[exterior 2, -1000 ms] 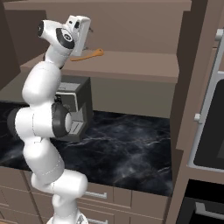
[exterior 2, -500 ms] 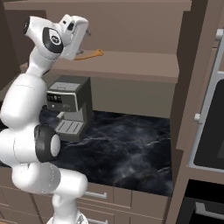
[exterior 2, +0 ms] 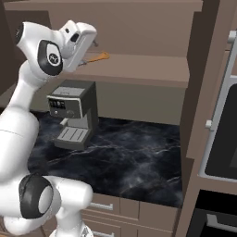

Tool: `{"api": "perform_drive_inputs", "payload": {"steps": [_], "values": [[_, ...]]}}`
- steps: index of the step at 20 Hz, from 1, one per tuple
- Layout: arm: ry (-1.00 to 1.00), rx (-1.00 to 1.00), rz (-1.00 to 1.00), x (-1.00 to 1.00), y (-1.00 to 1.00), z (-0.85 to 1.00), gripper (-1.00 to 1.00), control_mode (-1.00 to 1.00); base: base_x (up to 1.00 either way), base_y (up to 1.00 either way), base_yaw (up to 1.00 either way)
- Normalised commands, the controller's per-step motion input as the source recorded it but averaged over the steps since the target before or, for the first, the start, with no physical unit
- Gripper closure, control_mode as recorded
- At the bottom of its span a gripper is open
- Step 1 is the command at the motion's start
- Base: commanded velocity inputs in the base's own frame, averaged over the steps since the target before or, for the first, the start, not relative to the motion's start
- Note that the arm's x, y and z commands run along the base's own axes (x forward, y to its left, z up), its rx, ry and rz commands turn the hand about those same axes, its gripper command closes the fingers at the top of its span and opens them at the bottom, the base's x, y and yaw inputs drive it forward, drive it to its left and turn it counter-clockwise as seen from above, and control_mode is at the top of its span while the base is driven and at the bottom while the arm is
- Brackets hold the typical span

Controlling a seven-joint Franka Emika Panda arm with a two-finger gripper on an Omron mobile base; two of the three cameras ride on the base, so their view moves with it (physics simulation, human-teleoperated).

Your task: Organize the utensils by type. Pick up the wooden spoons from the counter and place them in the open cabinet. Then pick up the metallic utensils from the counter and place them in the open drawer.

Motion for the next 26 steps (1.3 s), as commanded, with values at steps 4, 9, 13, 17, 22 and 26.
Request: {"api": "perform_drive_inputs", "payload": {"steps": [4,9,13,17,22,26], "values": [[-0.11,0.27,0.0,-1.0,-0.17,0.05,-1.0,-1.0,0.0,0.0,0.0],[-0.04,0.35,0.0,-0.95,-0.01,0.02,-1.0,-1.0,0.0,0.0,0.0],[0.0,0.4,0.0,-0.96,0.0,0.0,-1.0,-1.0,0.0,0.0,0.0],[0.0,0.43,-0.02,-0.92,0.0,0.0,-1.0,-1.0,0.0,0.0,0.0],[0.02,0.45,-0.06,-0.77,0.0,-0.06,-1.0,-1.0,0.0,0.0,0.0],[0.08,0.33,-0.06,-0.29,0.0,-0.09,-1.0,-1.0,0.0,0.0,0.0]]}}
